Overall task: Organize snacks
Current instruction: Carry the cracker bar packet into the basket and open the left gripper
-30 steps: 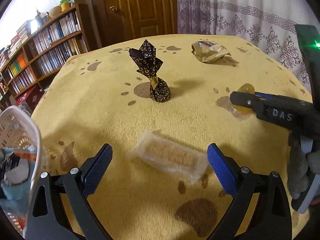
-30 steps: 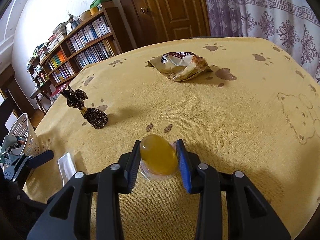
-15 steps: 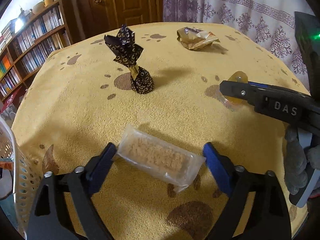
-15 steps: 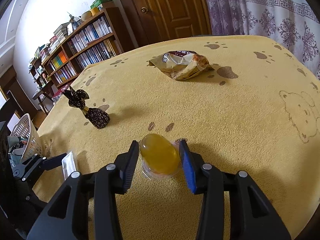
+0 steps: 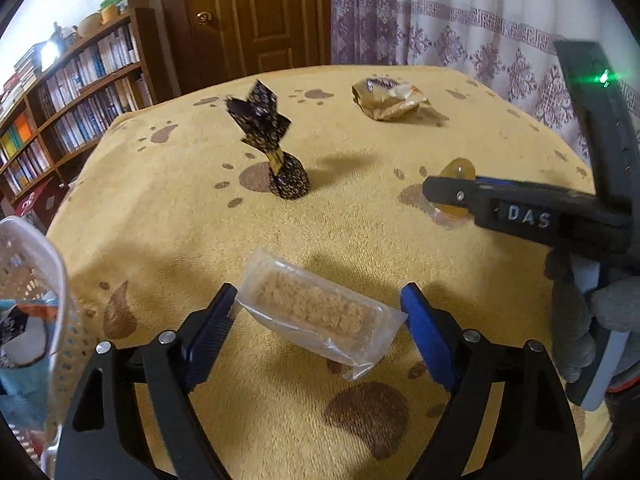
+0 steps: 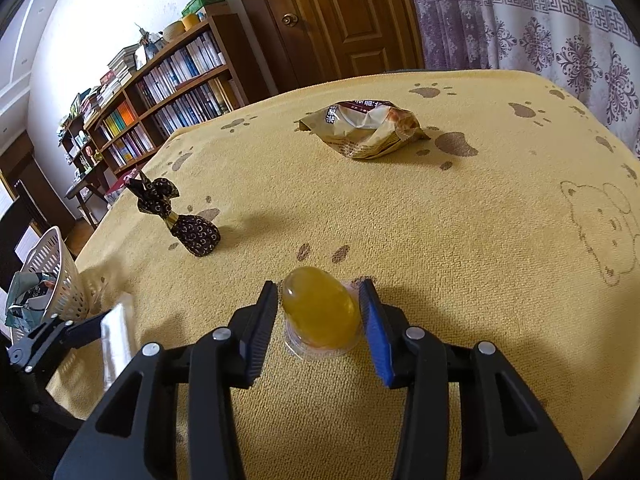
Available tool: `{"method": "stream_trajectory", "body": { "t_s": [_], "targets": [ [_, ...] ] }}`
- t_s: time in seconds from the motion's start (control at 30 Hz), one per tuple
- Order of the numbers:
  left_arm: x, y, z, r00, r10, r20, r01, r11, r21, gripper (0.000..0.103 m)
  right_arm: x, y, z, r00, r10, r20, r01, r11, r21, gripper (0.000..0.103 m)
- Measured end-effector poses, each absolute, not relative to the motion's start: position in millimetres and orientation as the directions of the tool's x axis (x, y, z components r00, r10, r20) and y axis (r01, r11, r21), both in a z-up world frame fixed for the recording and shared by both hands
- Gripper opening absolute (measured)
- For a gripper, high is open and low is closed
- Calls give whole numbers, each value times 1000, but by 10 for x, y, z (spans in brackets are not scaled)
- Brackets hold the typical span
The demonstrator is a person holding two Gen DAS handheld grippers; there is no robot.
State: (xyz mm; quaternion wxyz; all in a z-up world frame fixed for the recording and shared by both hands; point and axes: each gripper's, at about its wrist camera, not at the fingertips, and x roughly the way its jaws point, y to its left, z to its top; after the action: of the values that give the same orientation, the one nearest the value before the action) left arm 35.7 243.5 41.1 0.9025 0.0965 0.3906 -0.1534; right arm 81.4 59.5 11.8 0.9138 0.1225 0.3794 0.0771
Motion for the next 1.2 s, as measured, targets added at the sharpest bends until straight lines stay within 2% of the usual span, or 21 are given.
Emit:
{"method": "stream_trajectory", "body": {
  "t_s": [0.33,0.67,1.1,1.2],
  "targets": [
    [173,2682,870,742,-154,-653,256,965,64,84,813,595,119,700,234,-674,-48,958,283,43],
    [78,3390,1334,821,-43,-569,84,995,46,85,813,593,119,700,235,-674,-47,958,284,43],
    [116,4221,1411,825,111,-554,-125,992,14,85,815,589,116,700,235,-675,-47,958,284,43],
    [142,4351,1361,813,141,-564,-166,986,7,88,816,587,118,700,235,-675,-47,958,284,43]
  ]
}}
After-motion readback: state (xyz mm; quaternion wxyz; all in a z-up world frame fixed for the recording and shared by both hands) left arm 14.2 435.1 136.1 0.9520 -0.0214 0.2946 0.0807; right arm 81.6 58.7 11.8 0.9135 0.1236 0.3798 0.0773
